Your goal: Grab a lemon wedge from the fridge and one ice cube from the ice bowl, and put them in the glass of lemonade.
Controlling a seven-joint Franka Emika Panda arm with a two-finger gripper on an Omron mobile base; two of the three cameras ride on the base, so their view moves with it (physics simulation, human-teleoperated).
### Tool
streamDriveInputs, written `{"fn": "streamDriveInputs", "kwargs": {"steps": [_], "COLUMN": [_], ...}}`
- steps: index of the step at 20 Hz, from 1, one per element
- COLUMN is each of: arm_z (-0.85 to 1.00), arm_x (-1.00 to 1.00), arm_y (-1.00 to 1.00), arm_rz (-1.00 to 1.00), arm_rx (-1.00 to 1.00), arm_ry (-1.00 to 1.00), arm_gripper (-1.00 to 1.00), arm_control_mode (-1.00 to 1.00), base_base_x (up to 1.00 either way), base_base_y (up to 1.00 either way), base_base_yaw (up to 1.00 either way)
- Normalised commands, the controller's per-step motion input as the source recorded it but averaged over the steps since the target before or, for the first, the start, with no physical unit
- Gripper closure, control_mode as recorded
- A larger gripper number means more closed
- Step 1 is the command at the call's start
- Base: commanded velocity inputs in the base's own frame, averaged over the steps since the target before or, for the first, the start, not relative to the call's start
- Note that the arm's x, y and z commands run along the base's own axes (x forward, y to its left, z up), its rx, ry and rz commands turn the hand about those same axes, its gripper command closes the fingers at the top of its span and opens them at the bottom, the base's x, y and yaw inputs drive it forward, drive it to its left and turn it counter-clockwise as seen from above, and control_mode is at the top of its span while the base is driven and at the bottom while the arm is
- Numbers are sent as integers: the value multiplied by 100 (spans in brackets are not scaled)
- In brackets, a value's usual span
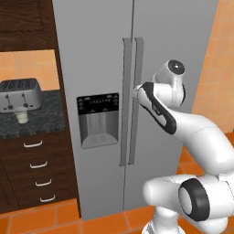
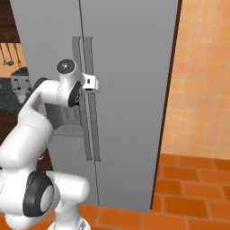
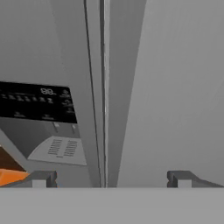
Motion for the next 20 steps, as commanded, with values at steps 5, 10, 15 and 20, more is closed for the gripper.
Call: {"fn": "streamDriveInputs", "kwargs": {"steps": [5, 10, 15, 20], "arm_z": [-14, -20, -10, 0], "arm_x": [51, 45, 43, 51], "arm_y": [0, 0, 0, 7], "arm_rz": [0, 0, 0, 0], "arm_rx": [0, 0, 0, 0], "arm_ry": [-1, 0, 0, 0], "arm_gripper": [-100, -100, -100, -100], "arm_control_mode": [-100, -100, -100, -100], "base_base_x": [0, 0, 0, 0], "base_base_y": [0, 0, 0, 0], "base_base_yaw": [0, 0, 0, 0]}}
